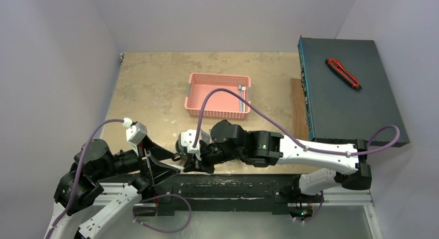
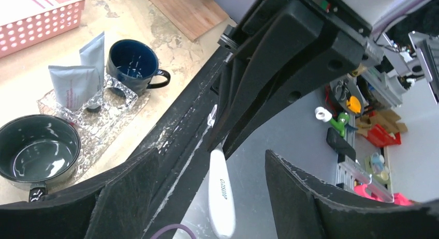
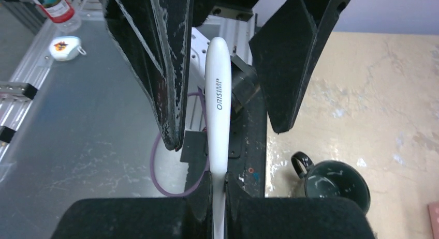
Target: Prepare toiletry sets of a toothbrush and toothpaste on the tray
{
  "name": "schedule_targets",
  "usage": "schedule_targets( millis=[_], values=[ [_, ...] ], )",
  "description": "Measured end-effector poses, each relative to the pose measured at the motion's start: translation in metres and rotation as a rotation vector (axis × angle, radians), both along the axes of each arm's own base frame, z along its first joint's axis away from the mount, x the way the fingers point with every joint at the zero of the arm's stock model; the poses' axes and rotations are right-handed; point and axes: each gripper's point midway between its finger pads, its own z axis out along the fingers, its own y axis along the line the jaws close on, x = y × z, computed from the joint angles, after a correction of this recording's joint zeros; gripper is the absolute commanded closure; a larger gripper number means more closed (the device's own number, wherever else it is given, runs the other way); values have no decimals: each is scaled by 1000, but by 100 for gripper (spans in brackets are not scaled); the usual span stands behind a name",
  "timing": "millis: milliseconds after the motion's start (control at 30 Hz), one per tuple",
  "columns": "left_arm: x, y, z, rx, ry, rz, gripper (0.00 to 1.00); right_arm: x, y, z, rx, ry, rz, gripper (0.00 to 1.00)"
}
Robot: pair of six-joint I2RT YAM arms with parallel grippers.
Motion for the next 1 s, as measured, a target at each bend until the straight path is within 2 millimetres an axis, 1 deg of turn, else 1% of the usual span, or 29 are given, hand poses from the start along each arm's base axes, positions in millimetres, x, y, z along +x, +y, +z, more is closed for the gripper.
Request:
schedule_targets(
  millis=[200,333,467,633,833,1000],
  values=[
    [-11,1,0,8,-58,-65,42,-9,10,15,21,26,52,100],
    [-14,4,-1,27,-84,-81,50,-11,12,16,11,37,64,100],
    [-17,7,-1,41,-100,-90,51,-13,13,9,-14,48,74,100],
    [-20,10,0,55,-121,-95,53,-11,8,1,-52,62,66,100],
    [-21,10,-3,80,-119,-110,56,-9,5,0,-65,66,61,100],
    [-19,9,-7,106,-98,-125,59,-9,3,4,-72,68,59,100]
  ],
)
